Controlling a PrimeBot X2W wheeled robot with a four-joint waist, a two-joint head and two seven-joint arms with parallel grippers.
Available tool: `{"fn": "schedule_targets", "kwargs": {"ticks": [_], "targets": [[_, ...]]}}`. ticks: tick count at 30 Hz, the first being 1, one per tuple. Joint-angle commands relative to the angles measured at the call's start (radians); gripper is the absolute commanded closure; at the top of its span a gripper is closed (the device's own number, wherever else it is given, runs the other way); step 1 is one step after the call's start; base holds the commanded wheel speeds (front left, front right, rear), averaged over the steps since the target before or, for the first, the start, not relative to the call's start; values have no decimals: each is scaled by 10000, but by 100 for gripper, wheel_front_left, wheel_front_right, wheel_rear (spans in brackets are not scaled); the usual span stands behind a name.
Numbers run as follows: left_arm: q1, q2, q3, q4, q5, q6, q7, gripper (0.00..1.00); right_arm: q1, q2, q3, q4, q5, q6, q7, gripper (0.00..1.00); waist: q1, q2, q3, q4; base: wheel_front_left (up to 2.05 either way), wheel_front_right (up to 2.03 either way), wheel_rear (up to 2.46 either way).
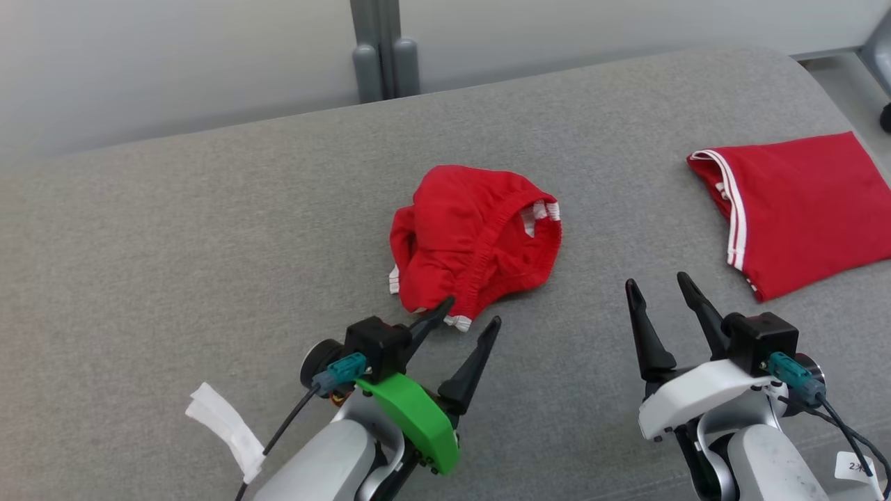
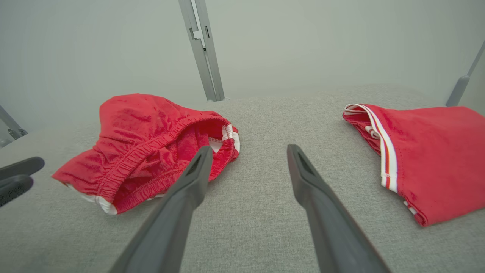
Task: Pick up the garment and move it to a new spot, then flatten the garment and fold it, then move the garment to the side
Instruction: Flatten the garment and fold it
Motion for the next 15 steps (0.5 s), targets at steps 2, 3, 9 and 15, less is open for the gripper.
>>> {"fn": "schedule_targets", "kwargs": {"ticks": [2,3,9,15], "targets": [[-434,107,-392,267,-176,-24,-60,0,-165,-9,18,41,-16,-15,-77,0,0,0,307,-478,0,0,0],[-570,90,-543,450,-280,-24,-72,0,-176,-12,29,55,-13,-15,-84,0,0,0,327,-542,0,0,0],[-1212,-111,-684,1948,-411,101,-6,0,-205,-11,104,57,-21,-15,-104,0,0,0,415,-770,0,0,0],[-1652,-368,-598,3594,-515,676,392,0,-243,-12,159,47,-4,-15,-123,0,0,0,537,-897,0,0,0]]}}
